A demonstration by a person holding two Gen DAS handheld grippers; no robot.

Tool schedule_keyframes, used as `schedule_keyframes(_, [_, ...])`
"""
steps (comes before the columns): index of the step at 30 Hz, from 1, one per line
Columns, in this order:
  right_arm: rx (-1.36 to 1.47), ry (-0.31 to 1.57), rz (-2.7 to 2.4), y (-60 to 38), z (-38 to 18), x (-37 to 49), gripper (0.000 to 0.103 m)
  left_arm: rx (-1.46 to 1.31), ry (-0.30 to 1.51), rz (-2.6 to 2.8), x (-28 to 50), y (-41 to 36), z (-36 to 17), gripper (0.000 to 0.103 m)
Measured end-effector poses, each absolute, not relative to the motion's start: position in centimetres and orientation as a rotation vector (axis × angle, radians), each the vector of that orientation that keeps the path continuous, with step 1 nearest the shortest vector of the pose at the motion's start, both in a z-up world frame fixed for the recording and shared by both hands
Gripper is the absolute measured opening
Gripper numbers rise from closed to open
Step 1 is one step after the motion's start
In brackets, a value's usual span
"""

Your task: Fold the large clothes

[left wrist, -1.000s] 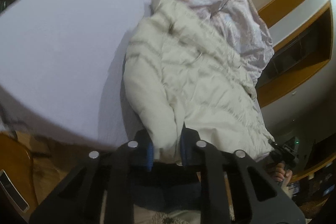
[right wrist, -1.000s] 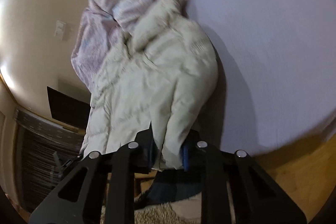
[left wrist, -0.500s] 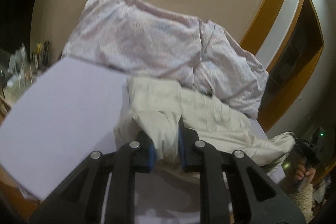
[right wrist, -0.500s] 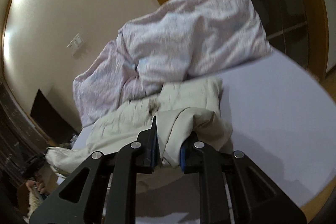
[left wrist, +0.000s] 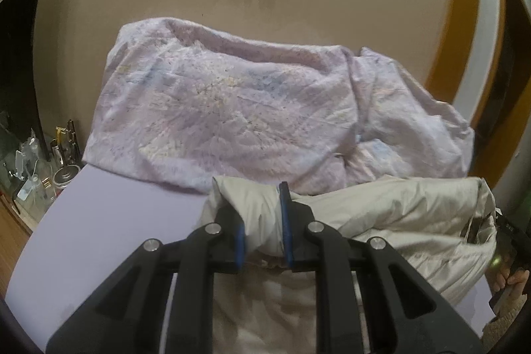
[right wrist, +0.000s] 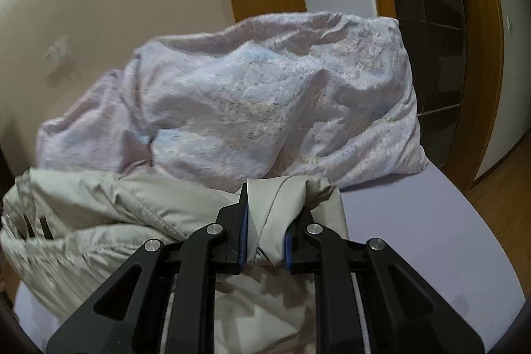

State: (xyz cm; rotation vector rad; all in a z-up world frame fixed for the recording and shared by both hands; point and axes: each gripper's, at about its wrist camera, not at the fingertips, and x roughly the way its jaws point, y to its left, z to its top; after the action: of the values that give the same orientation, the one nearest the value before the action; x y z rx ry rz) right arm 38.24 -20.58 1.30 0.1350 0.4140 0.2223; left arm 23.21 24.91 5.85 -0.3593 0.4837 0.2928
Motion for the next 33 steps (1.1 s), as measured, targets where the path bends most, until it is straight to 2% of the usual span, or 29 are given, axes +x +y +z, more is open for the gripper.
schedule_keyframes(8, [0.138,0.517,0.147,-18.2,-2.8,46.7,0.017,-0.342,0.544,0.359,31.3,26.8,1.4,0.017])
schedule_keyframes(10, [0.151,0.567,0.136,-17.8,-4.1,48.6,0.023,-0.355,0.572,0.386,33.0,27.2,-0.2,0.019])
schedule_keyframes(14, [0.225,0.653,0.135,-18.4,-5.7,50.8,0.028,-0.408,0.625,0.425,35.3,27.9,-3.1,0.025])
schedule_keyframes(17, [0.286,0.620,0.151,-19.6,-4.7,50.1,0.045,-0.421,0.614,0.407,35.2,28.1,-3.3,0.042])
schedule_keyframes(18, [0.295,0.601,0.153,-19.9,-4.2,49.6,0.058,-0.420,0.599,0.399,34.8,28.0,-2.9,0.056])
schedule_keyframes(19, [0.297,0.558,0.142,-20.2,-3.4,48.7,0.076,-0.412,0.582,0.405,34.3,27.8,-2.5,0.074])
schedule_keyframes(20, [0.290,0.517,0.127,-20.3,-2.8,48.0,0.082,-0.398,0.560,0.418,33.7,27.6,-2.0,0.085])
schedule_keyframes(21, [0.279,0.464,0.120,-20.3,-2.0,46.9,0.084,-0.373,0.522,0.434,32.7,27.3,-1.2,0.094])
schedule_keyframes(24, [0.229,0.467,0.230,-18.4,-1.2,44.9,0.082,-0.340,0.508,0.403,31.2,26.3,0.3,0.094])
schedule_keyframes(29, [0.071,0.582,0.433,-12.5,-2.9,42.6,0.068,-0.284,0.574,0.317,29.7,22.1,0.2,0.094])
schedule_keyframes(31, [0.029,0.624,0.483,-10.5,-3.9,42.0,0.058,-0.273,0.598,0.267,29.3,20.1,-0.4,0.094])
schedule_keyframes(33, [-0.003,0.661,0.517,-8.6,-4.7,41.8,0.057,-0.257,0.616,0.239,29.3,18.6,-1.1,0.094])
